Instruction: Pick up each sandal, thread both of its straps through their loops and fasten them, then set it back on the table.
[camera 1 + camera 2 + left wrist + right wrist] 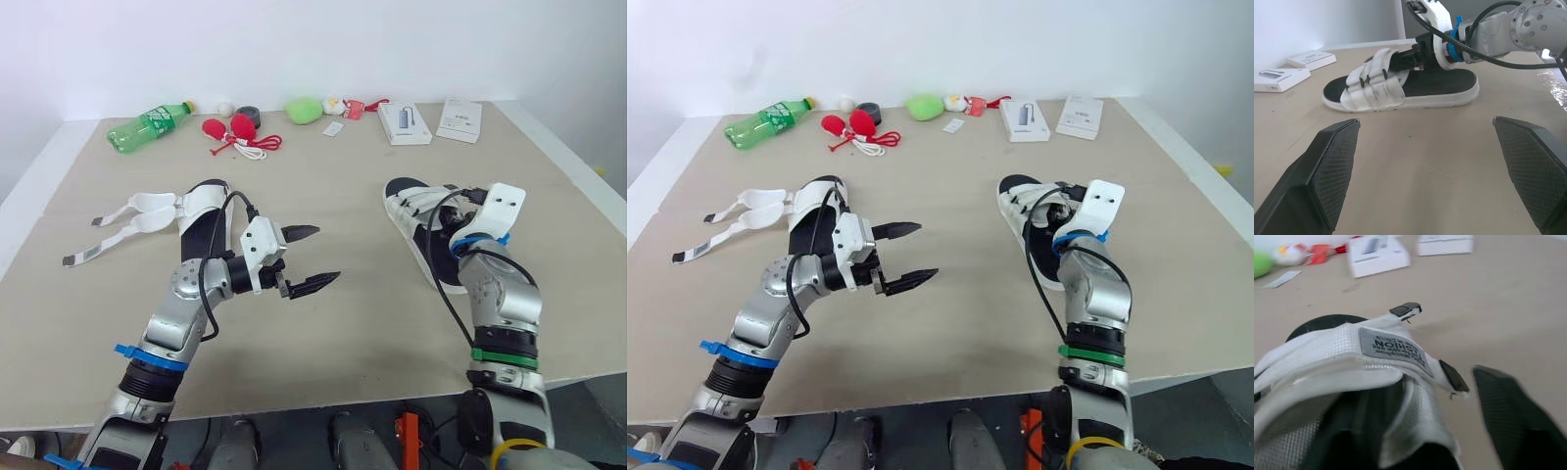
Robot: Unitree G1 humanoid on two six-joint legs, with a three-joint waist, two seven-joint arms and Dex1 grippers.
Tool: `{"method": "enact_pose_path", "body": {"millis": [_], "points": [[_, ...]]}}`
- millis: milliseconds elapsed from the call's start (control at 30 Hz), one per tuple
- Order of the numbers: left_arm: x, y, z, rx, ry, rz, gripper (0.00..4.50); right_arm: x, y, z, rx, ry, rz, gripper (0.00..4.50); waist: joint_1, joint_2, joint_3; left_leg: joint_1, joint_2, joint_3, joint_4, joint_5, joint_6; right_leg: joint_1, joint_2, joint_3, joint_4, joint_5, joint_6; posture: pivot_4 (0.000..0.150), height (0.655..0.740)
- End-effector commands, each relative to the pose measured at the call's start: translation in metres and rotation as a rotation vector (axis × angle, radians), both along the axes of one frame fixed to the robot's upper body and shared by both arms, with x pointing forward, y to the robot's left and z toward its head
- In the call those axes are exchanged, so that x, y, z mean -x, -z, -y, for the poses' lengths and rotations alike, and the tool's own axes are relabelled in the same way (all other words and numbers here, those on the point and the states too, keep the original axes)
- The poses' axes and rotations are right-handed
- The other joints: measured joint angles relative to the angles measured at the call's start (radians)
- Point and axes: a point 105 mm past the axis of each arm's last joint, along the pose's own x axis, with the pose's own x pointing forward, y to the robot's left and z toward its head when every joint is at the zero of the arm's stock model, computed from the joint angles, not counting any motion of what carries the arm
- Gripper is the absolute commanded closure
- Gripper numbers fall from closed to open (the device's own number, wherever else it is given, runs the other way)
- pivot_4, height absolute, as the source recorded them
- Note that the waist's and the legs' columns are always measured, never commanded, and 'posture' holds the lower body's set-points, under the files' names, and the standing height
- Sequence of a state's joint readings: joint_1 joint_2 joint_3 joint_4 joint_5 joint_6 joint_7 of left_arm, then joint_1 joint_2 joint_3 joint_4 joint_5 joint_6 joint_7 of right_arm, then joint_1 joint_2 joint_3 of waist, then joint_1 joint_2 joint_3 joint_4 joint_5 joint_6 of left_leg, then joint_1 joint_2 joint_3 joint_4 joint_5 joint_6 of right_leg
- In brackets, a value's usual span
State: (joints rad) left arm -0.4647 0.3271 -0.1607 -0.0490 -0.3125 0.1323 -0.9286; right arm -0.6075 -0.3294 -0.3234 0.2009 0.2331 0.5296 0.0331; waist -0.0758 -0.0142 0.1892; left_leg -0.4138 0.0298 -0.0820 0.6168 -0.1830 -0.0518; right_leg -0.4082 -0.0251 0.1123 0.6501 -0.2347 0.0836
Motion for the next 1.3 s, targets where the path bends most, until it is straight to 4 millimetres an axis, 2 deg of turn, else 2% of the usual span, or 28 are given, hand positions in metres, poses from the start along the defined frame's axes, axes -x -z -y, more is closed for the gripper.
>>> {"method": "enact_pose_path", "body": {"millis": [33,233,433,500,600,667,767,833,900,1067,1300], "points": [[0.0,-0.009,-0.001,-0.002,0.001,0.052,0.0,0.012,-0.018,-0.014,0.121,-0.189,0.038,0.04,0.0,0.0,0.0,0.0,0.0,0.0,0.0,0.0,0.0,0.0,0.0,0.0,0.0,0.0,0.0,0.15,0.74],[-0.001,-0.007,-0.004,-0.017,-0.009,0.045,0.0,0.043,-0.009,-0.017,0.314,-0.42,-0.041,0.04,0.001,0.0,0.0,0.0,0.0,0.0,0.0,-0.001,0.001,0.0,0.0,0.0,0.0,-0.002,0.001,0.15,0.74],[-0.001,-0.006,-0.005,-0.009,-0.016,0.046,0.0,0.067,-0.023,-0.028,0.412,-0.688,0.002,0.04,-0.001,0.0,0.0,0.001,0.0,0.0,0.001,-0.001,0.001,0.001,0.0,0.0,0.0,-0.001,0.002,0.15,0.74],[-0.003,-0.008,-0.008,0.005,-0.037,0.055,0.0,0.076,-0.033,-0.043,0.431,-0.824,0.06,0.04,-0.001,0.0,0.0,0.001,0.0,0.0,0.001,-0.001,0.001,0.001,0.0,0.0,0.0,0.0,0.002,0.15,0.74],[-0.013,-0.008,-0.015,0.03,-0.109,0.038,0.0,0.091,-0.05,-0.082,0.39,-1.07,0.155,0.04,-0.002,0.0,0.0,0.002,0.0,0.0,0.001,-0.001,0.001,0.001,0.0,0.0,0.0,0.0,0.002,0.15,0.74],[-0.018,-0.007,-0.019,0.035,-0.151,0.013,0.0,0.098,-0.052,-0.101,0.377,-1.19,0.164,0.04,-0.003,0.0,0.0,0.002,0.0,0.0,0.001,-0.001,0.001,0.001,0.0,0.0,0.0,0.0,0.002,0.15,0.74],[-0.035,-0.001,-0.035,0.065,-0.333,-0.097,0.0,0.108,-0.051,-0.134,0.345,-1.375,0.185,0.04,-0.001,-0.001,0.0,0.002,0.001,0.0,0.001,-0.001,0.001,0.002,0.001,0.0,0.0,0.0,0.002,0.15,0.74],[-0.039,0.004,-0.042,-0.001,-0.402,-0.1,0.0,0.107,-0.05,-0.144,0.334,-1.438,0.193,0.04,-0.002,-0.001,0.0,0.002,0.0,0.0,0.002,-0.001,0.001,0.002,0.0,0.0,0.0,0.0,0.002,0.15,0.74],[-0.041,0.0,-0.052,-0.001,-0.485,-0.061,0.0,0.1,-0.047,-0.149,0.346,-1.464,0.192,0.04,0.001,-0.001,0.0,0.001,0.0,0.0,0.001,-0.001,0.001,0.001,0.0,0.0,0.0,0.0,0.002,0.15,0.74],[-0.045,0.002,-0.074,-0.031,-0.722,-0.072,0.0,0.082,-0.044,-0.151,0.397,-1.455,0.191,0.04,0.007,-0.001,0.001,0.0,0.0,0.0,0.001,-0.001,0.001,0.001,0.0,0.0,-0.001,0.0,0.002,0.15,0.74],[-0.041,-0.004,-0.104,0.15,-1.005,-0.19,0.0,0.071,-0.046,-0.154,0.435,-1.45,0.219,0.04,0.005,-0.001,0.001,0.0,0.0,0.0,0.001,-0.001,0.001,0.001,0.0,0.0,-0.001,0.0,0.002,0.15,0.74]]}}
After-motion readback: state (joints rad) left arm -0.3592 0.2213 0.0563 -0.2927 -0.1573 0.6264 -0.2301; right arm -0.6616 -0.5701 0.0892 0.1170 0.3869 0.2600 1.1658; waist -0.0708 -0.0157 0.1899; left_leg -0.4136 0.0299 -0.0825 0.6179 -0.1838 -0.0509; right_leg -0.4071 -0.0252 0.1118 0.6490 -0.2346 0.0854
